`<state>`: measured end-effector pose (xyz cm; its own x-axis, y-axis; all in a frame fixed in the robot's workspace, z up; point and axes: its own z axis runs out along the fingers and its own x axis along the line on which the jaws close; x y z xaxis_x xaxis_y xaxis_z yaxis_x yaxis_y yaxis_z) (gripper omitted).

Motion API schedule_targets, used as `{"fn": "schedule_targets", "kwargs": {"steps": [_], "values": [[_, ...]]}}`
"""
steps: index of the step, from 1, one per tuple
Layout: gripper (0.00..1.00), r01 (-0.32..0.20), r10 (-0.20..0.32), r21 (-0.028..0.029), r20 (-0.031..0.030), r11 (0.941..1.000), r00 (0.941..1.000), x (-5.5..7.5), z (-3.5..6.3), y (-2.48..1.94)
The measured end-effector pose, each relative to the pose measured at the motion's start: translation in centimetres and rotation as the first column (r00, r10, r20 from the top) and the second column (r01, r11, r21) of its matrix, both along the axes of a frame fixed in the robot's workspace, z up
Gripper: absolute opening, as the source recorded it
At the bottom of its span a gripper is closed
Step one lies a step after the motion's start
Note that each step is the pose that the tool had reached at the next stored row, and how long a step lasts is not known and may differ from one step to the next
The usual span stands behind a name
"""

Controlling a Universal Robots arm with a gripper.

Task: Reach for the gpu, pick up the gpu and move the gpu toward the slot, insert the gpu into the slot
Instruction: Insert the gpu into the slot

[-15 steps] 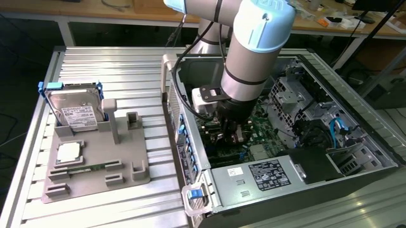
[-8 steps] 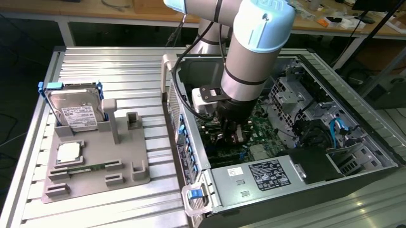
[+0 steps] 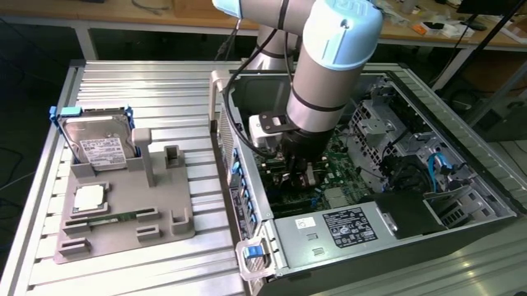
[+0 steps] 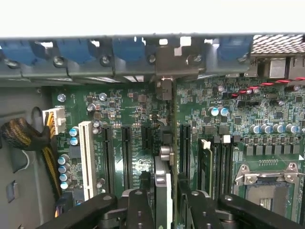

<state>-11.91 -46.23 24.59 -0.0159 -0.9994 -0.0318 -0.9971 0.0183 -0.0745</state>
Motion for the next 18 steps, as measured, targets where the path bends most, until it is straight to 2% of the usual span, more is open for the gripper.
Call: {"fn": "schedule_targets", "kwargs": {"steps": [7, 18], "values": [[0.34, 0.000, 0.000, 0.0003, 0.0039, 1.0000, 1.0000, 0.0, 0.96, 0.12], [0.34, 0.000, 0.000, 0.0004, 0.0050, 1.0000, 1.0000, 0.0, 1.82, 0.23]]}}
